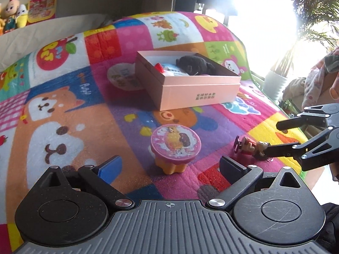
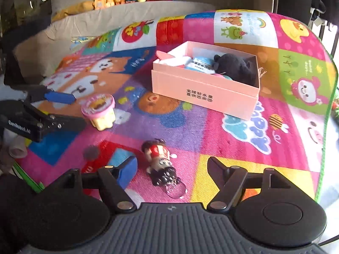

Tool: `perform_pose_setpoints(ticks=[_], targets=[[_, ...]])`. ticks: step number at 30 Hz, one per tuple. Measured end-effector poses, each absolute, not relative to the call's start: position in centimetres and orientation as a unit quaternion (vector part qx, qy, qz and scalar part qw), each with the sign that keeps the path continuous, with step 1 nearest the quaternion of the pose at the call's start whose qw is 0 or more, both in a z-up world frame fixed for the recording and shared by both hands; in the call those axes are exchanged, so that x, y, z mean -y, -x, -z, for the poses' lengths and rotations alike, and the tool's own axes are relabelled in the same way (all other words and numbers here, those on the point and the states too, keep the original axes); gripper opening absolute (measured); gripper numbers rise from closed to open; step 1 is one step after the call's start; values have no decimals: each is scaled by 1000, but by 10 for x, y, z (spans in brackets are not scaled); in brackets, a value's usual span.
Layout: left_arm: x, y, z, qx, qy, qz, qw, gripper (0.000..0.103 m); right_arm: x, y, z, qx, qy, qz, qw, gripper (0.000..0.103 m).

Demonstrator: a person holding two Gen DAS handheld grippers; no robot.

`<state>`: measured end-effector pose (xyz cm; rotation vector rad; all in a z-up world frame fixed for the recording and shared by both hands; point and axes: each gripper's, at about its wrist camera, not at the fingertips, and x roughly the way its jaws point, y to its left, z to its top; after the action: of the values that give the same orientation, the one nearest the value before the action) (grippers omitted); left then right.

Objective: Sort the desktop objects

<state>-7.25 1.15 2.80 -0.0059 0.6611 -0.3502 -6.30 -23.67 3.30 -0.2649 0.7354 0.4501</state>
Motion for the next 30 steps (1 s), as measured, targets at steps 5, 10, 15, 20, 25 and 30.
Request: perform_pose_setpoints(ticks=[5,10,15,20,25,30], targets=[[-7,75,-28,-326,-2,173,929,101,247,59,-27,-326,158,-138,922,76],[-8,73,-25,-337,0,165,927,101,252,57,-27,-336,113,-164,921,79],[-3,73,-20,-345,-18,148,927,102,237,53,-22,-354,67,-204,910,87],[4,73,-18,-349,-40,135,926,102,221,47,-12,-365,69,-207,905,90],[6,73,-20,-347,-40,142,926,102,214,50,-13,-363,76,-216,903,83],[11,72,-20,-340,-39,149,928,102,217,53,-17,-360,84,-210,905,63]])
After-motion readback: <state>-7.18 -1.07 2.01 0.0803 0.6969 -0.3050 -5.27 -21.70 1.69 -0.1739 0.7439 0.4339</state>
